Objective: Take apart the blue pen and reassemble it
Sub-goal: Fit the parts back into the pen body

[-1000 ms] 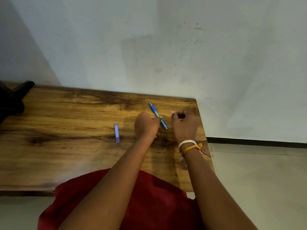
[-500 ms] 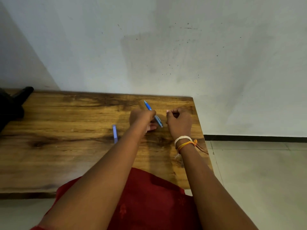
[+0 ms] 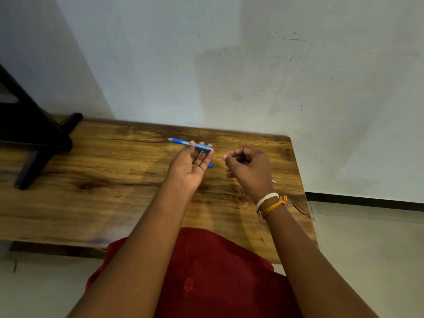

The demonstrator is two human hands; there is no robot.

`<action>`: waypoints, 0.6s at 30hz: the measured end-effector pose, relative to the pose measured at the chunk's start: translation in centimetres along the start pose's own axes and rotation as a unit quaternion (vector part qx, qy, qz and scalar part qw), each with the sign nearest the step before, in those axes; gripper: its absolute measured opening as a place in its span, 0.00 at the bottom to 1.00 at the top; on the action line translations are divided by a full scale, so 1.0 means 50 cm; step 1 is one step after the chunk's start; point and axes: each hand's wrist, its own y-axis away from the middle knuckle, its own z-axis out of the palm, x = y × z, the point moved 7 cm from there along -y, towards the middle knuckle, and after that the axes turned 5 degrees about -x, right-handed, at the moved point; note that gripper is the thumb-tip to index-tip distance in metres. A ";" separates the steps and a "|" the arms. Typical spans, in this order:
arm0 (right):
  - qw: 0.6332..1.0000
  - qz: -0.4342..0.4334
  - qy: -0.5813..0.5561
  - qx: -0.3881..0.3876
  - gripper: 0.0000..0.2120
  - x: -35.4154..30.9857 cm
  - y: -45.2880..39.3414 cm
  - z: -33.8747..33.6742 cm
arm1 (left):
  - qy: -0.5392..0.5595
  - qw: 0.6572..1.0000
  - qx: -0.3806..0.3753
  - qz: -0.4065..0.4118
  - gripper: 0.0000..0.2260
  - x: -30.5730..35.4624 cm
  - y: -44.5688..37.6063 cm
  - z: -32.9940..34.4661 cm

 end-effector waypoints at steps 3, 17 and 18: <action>1.000 -0.017 0.006 0.014 0.04 -0.012 0.002 0.004 | 0.022 1.000 -0.016 -0.005 0.05 0.008 -0.012 0.013; 0.998 -0.055 0.011 0.031 0.03 -0.019 -0.005 0.039 | 0.001 0.999 -0.033 -0.033 0.11 0.008 -0.010 0.022; 0.998 -0.057 0.013 0.033 0.03 -0.020 -0.006 0.039 | -0.001 0.999 -0.034 -0.035 0.09 0.007 -0.009 0.022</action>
